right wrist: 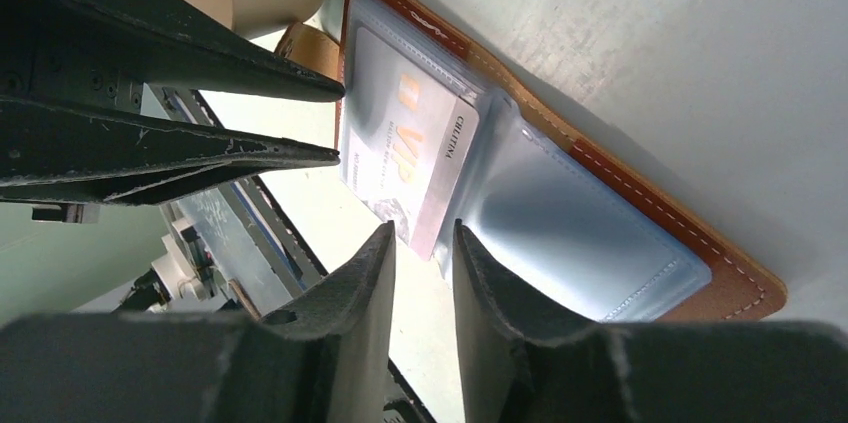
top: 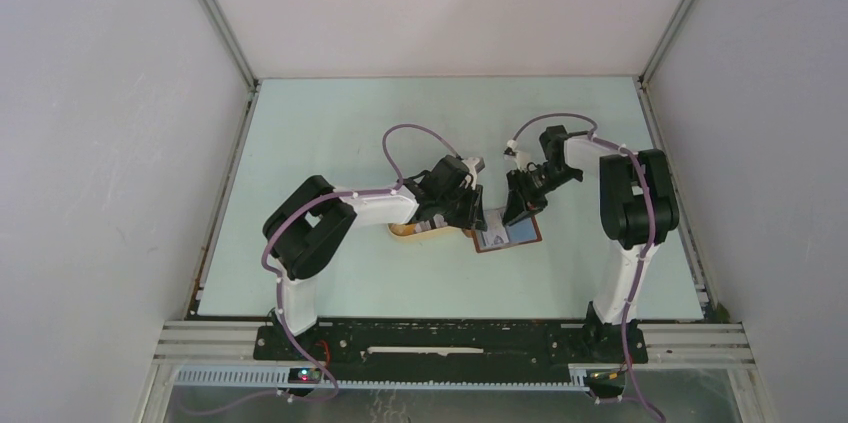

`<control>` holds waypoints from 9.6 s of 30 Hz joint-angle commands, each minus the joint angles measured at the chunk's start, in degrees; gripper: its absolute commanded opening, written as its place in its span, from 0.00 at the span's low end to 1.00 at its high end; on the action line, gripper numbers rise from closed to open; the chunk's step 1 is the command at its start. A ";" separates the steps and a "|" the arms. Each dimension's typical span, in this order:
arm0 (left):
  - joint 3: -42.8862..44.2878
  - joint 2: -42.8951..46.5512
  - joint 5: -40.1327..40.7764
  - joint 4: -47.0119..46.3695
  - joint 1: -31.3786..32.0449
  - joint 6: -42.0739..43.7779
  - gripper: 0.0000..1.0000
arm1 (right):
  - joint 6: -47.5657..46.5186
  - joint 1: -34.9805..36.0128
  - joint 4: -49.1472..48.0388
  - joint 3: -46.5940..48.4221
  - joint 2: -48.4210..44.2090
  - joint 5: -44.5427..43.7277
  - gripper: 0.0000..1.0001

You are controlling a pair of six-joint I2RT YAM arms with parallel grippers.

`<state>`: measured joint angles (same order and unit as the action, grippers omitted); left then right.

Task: Put the credit cards into the card holder
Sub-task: Insert the credit card into the card holder, then pick up the credit card from the storage box.

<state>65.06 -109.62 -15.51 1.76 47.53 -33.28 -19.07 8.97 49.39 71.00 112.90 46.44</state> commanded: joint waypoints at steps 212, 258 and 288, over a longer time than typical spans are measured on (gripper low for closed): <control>-44.90 38.00 13.22 -21.31 -19.04 -14.44 0.08 | 43.95 26.54 -32.43 11.53 6.02 6.05 0.68; -47.70 42.85 18.23 -18.69 -20.54 -15.50 0.05 | 36.78 24.16 -28.04 9.94 6.45 3.25 0.60; -48.44 44.38 19.49 -17.62 -20.95 -15.68 0.05 | 32.92 24.12 -26.10 10.33 6.22 2.69 0.02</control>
<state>18.00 -67.40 2.44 -14.35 27.18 -48.05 15.46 33.34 23.03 81.03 121.34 48.95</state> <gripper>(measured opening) 0.175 0.065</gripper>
